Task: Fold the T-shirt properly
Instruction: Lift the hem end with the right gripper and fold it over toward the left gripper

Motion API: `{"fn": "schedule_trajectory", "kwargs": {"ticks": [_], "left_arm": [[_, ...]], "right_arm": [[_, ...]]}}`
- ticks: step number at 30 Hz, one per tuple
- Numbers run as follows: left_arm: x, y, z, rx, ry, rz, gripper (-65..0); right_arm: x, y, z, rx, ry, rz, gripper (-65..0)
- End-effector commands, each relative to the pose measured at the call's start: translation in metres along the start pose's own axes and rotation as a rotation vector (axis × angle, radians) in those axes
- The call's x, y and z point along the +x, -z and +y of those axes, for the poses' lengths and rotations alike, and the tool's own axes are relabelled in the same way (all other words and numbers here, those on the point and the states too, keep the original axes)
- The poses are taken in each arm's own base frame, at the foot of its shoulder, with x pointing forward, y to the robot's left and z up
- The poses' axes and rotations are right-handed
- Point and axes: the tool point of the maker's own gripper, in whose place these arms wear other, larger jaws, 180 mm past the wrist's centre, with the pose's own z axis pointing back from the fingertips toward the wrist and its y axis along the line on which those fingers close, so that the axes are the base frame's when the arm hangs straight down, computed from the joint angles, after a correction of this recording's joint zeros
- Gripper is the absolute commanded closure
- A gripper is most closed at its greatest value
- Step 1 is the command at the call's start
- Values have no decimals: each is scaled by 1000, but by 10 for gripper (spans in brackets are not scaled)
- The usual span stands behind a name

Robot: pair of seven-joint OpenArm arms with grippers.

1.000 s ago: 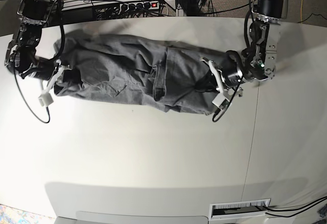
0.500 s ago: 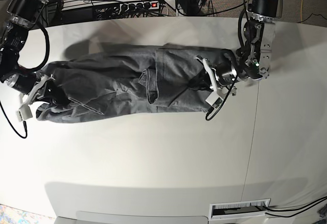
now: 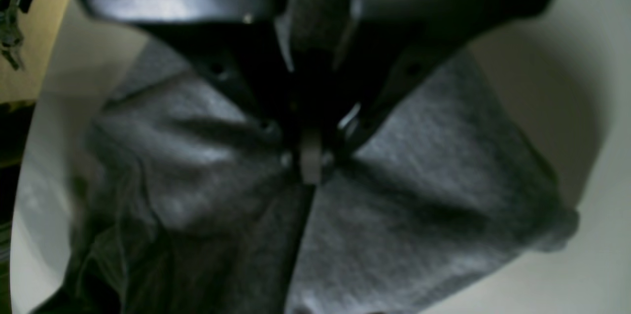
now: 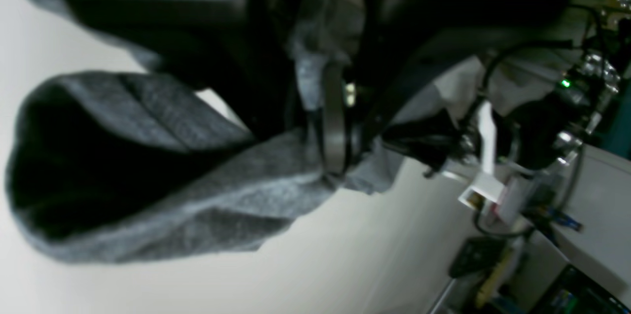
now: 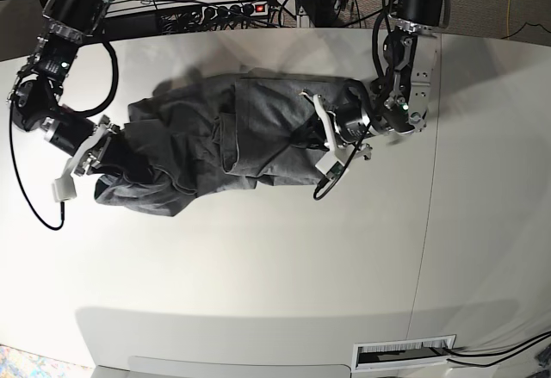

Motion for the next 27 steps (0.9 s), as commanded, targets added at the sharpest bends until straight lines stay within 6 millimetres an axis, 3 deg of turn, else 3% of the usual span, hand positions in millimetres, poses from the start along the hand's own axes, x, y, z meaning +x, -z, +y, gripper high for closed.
{"fn": "schedule_trajectory", "kwargs": {"ticks": [1, 13, 21, 27], "left_arm": [[-34, -3, 15, 84, 32, 166, 0], [-35, -3, 20, 113, 40, 169, 0], [-36, -4, 22, 120, 46, 179, 0], [-36, -4, 22, 120, 47, 177, 0]], "right_arm": [[21, -2, 9, 33, -30, -65, 0], [5, 43, 49, 194, 56, -106, 0], [15, 71, 79, 297, 112, -199, 0], [-2, 104, 114, 383, 123, -132, 0]]}}
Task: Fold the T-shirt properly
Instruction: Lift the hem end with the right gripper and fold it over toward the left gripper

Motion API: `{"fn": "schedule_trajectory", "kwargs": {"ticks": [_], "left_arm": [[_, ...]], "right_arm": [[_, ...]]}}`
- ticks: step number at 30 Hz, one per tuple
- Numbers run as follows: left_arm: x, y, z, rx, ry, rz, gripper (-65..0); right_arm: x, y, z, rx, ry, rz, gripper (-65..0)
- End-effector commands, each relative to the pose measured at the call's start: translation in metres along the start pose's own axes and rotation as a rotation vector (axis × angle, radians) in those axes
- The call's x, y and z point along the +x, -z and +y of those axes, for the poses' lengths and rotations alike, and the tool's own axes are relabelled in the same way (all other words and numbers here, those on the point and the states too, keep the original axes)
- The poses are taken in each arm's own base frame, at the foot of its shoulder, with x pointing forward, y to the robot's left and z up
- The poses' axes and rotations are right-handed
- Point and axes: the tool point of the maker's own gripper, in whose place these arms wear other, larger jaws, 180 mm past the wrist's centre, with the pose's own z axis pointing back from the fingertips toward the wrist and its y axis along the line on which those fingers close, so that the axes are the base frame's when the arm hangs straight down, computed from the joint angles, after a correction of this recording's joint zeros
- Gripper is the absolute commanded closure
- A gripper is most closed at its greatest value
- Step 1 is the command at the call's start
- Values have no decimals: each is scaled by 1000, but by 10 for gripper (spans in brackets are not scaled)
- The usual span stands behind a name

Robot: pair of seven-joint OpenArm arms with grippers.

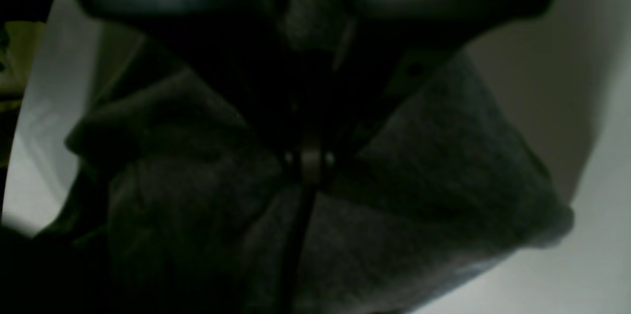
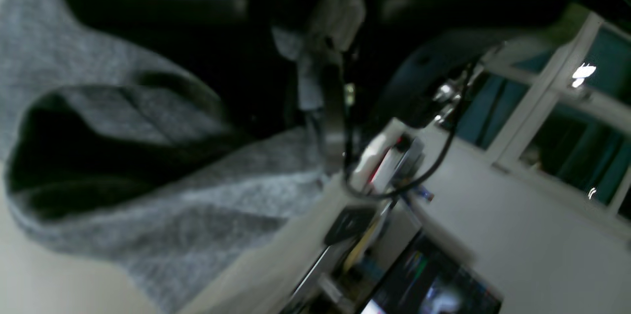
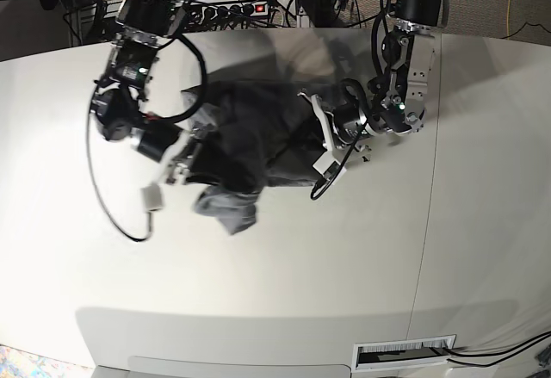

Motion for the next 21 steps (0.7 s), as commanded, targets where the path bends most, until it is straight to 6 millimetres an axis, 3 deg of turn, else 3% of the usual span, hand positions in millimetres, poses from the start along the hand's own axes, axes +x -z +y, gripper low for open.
{"fn": "schedule_trajectory", "kwargs": {"ticks": [1, 6, 11, 21], "left_arm": [[-38, -5, 18, 91, 30, 183, 0], [-34, -9, 24, 132, 53, 190, 0], [-15, -23, 38, 227, 99, 190, 0], [35, -45, 25, 250, 180, 99, 0]], "right_arm": [[13, 8, 12, 42, -31, -32, 0], [-10, 27, 12, 21, -50, 79, 0], [-11, 27, 11, 17, -52, 84, 0], [-24, 24, -9, -89, -82, 169, 0]]}}
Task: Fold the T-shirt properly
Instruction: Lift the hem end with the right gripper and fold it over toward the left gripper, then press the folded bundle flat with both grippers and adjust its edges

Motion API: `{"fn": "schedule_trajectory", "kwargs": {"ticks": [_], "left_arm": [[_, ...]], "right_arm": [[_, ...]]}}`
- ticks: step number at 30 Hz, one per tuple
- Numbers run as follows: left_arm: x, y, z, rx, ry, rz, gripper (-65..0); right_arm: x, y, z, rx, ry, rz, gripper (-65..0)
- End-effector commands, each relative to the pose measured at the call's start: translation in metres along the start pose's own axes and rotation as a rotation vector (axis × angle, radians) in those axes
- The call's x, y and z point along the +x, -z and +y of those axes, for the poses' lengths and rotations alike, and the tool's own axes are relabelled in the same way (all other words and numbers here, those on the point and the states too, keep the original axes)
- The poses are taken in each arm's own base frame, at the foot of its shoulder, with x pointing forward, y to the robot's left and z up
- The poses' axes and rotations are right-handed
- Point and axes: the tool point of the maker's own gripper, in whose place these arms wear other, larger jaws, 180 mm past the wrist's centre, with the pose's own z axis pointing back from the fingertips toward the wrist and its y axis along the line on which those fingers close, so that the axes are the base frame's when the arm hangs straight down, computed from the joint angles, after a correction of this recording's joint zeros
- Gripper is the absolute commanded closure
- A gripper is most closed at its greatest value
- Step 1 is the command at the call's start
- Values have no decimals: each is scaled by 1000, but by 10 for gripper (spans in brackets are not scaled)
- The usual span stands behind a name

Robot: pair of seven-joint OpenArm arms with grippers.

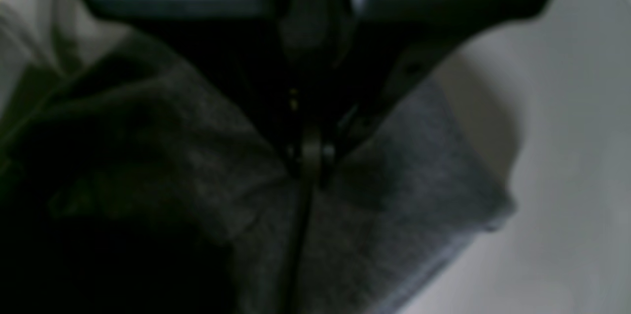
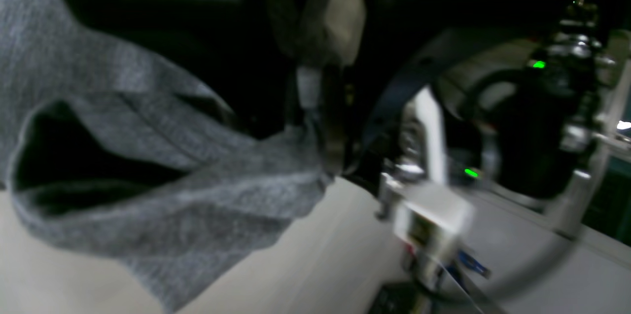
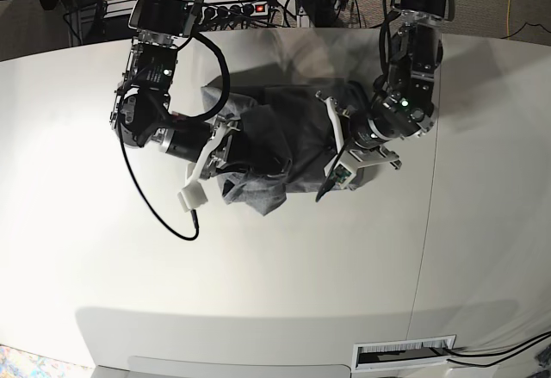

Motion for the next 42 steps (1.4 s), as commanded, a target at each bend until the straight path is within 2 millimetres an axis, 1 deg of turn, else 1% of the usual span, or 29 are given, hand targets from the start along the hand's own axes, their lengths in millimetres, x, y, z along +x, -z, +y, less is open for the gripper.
{"fn": "schedule_trajectory", "kwargs": {"ticks": [1, 4, 6, 8, 9, 12, 15, 19, 22, 27, 38, 42], "left_arm": [[22, -7, 2, 2, 5, -71, 0], [31, -13, 0, 1, 12, -105, 0], [35, -16, 1, 7, 26, -114, 0], [33, -21, 7, 25, 45, -105, 0], [29, -24, 12, 43, 62, -89, 0], [4, -32, 33, 109, 118, -8, 0], [-25, -40, 42, 122, 141, 56, 0], [-57, -48, 41, 112, 152, 92, 0], [-73, -51, 37, 115, 123, 88, 0], [-73, -51, 22, 84, 101, 3, 0], [-71, -51, 19, 68, 83, -12, 0], [-69, -51, 16, 54, 66, -24, 0]], "right_arm": [[22, 0, 7, 20, -36, -61, 0], [27, 0, 7, 19, -42, -76, 0], [34, 0, 8, 21, -57, -84, 0], [44, 1, 9, 22, -78, -94, 0], [48, 2, 9, 17, -90, -95, 0], [59, 6, 12, 20, -109, -112, 0], [64, 12, 19, 45, -104, -135, 0], [66, 22, 31, 83, -87, -158, 0], [66, 25, 35, 94, -86, -158, 0], [63, 28, 38, 104, -91, -143, 0], [46, 56, 71, 198, -152, -37, 0], [41, 64, 73, 185, -179, -10, 0]]}}
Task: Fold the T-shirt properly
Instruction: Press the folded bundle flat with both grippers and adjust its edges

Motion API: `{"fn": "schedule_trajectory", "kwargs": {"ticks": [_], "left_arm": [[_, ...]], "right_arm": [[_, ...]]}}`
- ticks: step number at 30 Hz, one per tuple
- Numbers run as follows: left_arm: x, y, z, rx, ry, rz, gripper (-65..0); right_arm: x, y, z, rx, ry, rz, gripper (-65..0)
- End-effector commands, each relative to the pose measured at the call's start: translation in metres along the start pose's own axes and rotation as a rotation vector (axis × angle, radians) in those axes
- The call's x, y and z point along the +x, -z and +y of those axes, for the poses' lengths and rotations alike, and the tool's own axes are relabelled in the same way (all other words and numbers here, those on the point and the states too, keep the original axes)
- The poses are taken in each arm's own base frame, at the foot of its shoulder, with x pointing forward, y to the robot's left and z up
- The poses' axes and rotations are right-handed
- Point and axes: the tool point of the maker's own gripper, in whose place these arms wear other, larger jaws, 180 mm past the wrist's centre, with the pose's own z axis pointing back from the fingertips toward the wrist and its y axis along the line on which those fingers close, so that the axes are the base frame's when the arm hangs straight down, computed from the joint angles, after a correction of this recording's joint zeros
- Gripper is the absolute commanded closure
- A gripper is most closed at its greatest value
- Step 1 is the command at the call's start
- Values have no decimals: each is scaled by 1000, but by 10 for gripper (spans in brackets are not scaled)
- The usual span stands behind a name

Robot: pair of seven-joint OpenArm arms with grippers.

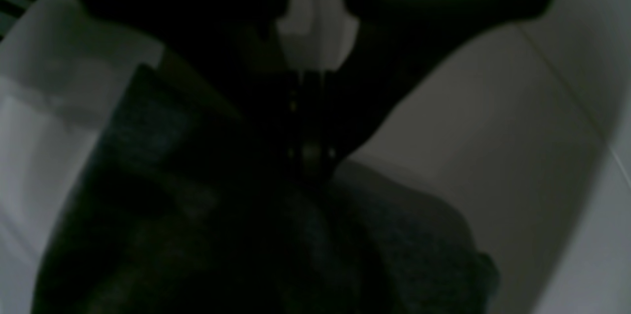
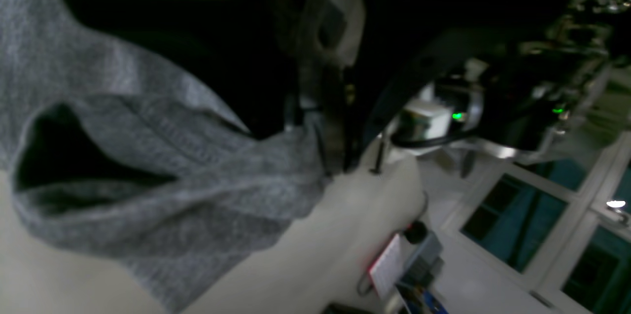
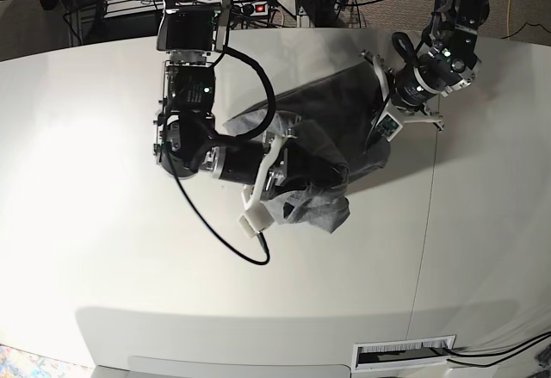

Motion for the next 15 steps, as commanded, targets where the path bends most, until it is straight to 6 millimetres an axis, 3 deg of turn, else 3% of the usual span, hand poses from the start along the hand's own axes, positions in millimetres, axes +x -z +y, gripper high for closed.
{"fn": "schedule_trajectory", "kwargs": {"ticks": [1, 15], "left_arm": [[8, -3, 2, 1, 8, -27, 0], [8, -3, 8, 32, -17, -26, 0]], "right_arm": [[22, 1, 8, 23, -39, -62, 0], [12, 2, 6, 10, -16, -62, 0]]}}
